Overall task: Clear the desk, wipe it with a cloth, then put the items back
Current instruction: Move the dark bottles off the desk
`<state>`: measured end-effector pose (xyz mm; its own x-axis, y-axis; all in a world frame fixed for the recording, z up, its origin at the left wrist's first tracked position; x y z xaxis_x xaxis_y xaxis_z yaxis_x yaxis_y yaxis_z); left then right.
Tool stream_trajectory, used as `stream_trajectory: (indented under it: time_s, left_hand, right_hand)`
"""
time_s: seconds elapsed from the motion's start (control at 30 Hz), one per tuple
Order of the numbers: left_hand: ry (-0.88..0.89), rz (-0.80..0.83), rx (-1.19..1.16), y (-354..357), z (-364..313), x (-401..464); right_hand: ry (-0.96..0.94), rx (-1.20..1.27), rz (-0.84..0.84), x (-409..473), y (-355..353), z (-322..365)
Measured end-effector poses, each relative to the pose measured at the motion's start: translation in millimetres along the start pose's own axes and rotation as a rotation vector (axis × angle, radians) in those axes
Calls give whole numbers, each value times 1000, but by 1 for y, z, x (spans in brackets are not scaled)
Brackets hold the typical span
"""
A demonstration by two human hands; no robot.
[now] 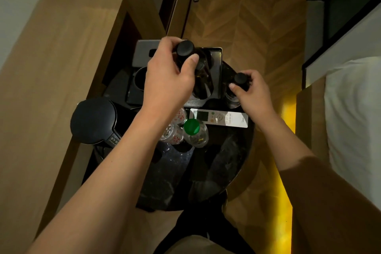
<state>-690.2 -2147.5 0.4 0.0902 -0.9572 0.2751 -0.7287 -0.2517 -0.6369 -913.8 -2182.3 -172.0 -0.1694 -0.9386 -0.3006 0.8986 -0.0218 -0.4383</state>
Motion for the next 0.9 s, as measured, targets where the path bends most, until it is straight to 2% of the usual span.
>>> stream_trajectory:
  time_s: [0.13, 0.27, 0.43, 0.63, 0.9]
  left_hand:
    - [7, 12, -10, 3, -1, 15]
    - [59, 91, -17, 27, -17, 47]
    - [51, 301, -44, 89, -13, 86]
    - [-8, 561, -55, 160, 19, 92]
    - [85, 742, -23, 197, 29, 73]
  right_hand:
    - [-7, -39, 3, -5, -2, -11]
    - [-36, -96, -15, -6, -2, -11]
    - [-44, -106, -73, -10, -5, -14]
    - [30, -42, -91, -11, -4, -27]
    - [56, -9, -76, -11, -2, -30]
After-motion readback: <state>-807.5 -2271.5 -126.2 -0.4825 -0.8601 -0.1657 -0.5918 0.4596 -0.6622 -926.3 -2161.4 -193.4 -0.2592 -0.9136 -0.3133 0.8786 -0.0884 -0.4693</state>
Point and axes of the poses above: each hand's wrist, its own x-axis towards the middle knuckle, its own y-axis out of the palm, z = x × y, the point moved 9 cm from there along x, towards the middle knuckle, and after that the axes turned 10 degrees about y, right-handed, at the moved point
